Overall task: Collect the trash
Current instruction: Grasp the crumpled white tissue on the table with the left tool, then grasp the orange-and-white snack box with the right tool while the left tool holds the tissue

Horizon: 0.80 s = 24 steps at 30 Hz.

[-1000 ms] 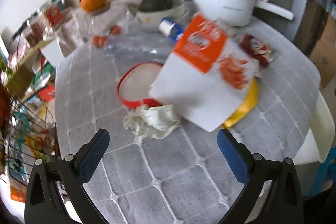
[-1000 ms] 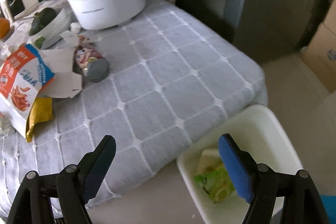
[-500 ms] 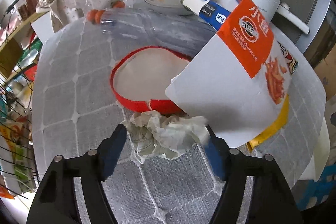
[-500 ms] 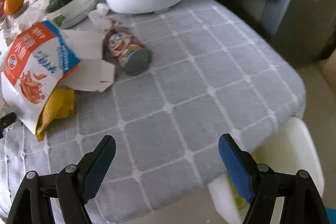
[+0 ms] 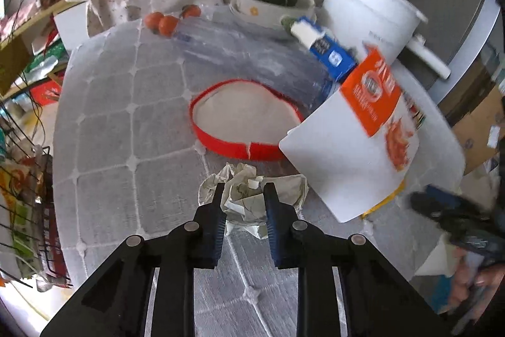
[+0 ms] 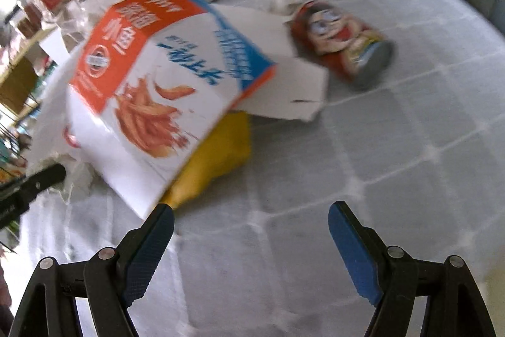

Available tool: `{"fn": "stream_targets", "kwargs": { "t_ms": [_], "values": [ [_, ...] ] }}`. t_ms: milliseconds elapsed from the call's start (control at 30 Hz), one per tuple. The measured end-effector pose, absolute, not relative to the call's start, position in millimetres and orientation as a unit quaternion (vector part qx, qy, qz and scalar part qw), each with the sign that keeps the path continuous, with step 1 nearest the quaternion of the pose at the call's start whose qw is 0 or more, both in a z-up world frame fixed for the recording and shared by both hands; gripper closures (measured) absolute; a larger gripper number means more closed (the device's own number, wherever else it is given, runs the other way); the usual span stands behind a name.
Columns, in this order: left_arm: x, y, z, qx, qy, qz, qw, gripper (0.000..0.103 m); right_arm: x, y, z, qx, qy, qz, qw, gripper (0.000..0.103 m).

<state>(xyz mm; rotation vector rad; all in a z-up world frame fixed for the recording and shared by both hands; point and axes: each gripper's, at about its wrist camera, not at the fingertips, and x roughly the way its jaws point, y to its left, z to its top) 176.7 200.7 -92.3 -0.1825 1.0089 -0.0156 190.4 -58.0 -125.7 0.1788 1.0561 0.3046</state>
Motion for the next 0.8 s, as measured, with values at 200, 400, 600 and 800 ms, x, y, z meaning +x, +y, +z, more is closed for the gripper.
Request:
{"fn": "stream_targets", "kwargs": {
  "t_ms": [200, 400, 600, 800],
  "values": [
    [158.0, 209.5, -71.2, -0.107, 0.462, -0.024, 0.88, 0.079, 197.2, -39.1, -142.1, 0.132, 0.498, 0.144, 0.845, 0.035],
    [141.3, 209.6, -60.2, -0.105, 0.452, -0.041, 0.885, 0.079, 199.2, -58.1, -129.0, 0.198, 0.466, 0.132, 0.852, 0.035],
    [138.6, 211.1, -55.2, -0.116, 0.446, -0.047, 0.886, 0.079, 211.5, -99.8, -132.5, 0.327, 0.439, 0.126, 0.827, 0.057],
    [143.8, 207.3, -57.5, -0.119, 0.452, -0.052, 0.882, 0.079, 221.0, -98.1, -139.6, 0.359, 0.443, 0.145, 0.808, 0.065]
  ]
}}
